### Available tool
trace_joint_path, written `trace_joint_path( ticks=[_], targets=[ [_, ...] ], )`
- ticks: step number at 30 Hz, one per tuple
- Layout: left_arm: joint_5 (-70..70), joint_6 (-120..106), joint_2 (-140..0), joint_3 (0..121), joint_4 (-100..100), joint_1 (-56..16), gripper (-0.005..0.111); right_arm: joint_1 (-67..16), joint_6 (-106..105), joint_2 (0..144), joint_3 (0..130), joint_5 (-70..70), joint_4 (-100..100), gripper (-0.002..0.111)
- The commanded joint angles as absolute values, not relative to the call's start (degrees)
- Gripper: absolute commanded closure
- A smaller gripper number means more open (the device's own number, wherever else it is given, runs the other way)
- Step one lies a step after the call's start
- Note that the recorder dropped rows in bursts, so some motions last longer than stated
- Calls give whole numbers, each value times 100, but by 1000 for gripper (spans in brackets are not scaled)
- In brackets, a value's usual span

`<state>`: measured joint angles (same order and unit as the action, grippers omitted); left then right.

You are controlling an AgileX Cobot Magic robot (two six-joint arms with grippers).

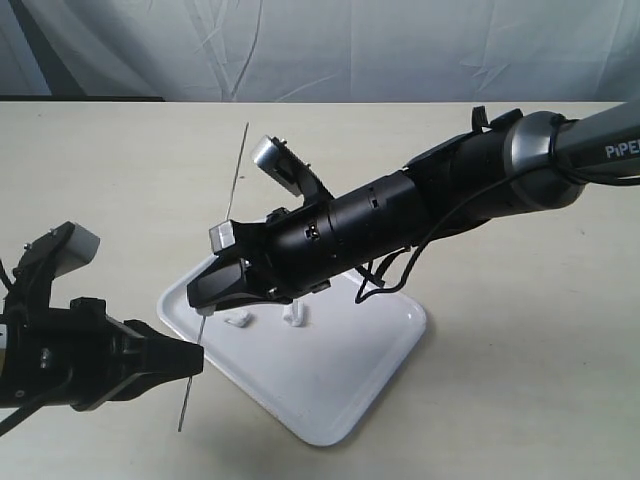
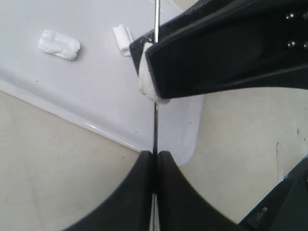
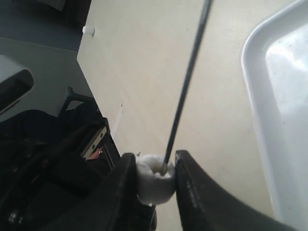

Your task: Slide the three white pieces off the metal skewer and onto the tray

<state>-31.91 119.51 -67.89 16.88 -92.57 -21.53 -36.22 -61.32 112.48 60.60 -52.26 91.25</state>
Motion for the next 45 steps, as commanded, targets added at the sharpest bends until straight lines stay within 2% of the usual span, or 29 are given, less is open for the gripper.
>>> trace_joint_path(
  ticks=[1, 9, 29, 45],
  targets=[
    [-3181, 11937, -6801, 1726, -9278, -2184, 107, -3616, -6207, 11259, 6034, -5219, 9196, 82],
    [-3150, 11937, -6801, 1726, -9313, -2184, 107, -3616, -6207, 11259, 6034, -5154, 9196, 87],
    [-3215, 11965, -6801, 1726, -9577, -2184, 107, -3606, -6195, 11259, 6034, -5036, 9230, 88],
    [-3400, 11899, -6801, 992, -9704, -2184, 107, -3595, -6172, 11246, 6604, -4506, 9366, 88]
  ],
)
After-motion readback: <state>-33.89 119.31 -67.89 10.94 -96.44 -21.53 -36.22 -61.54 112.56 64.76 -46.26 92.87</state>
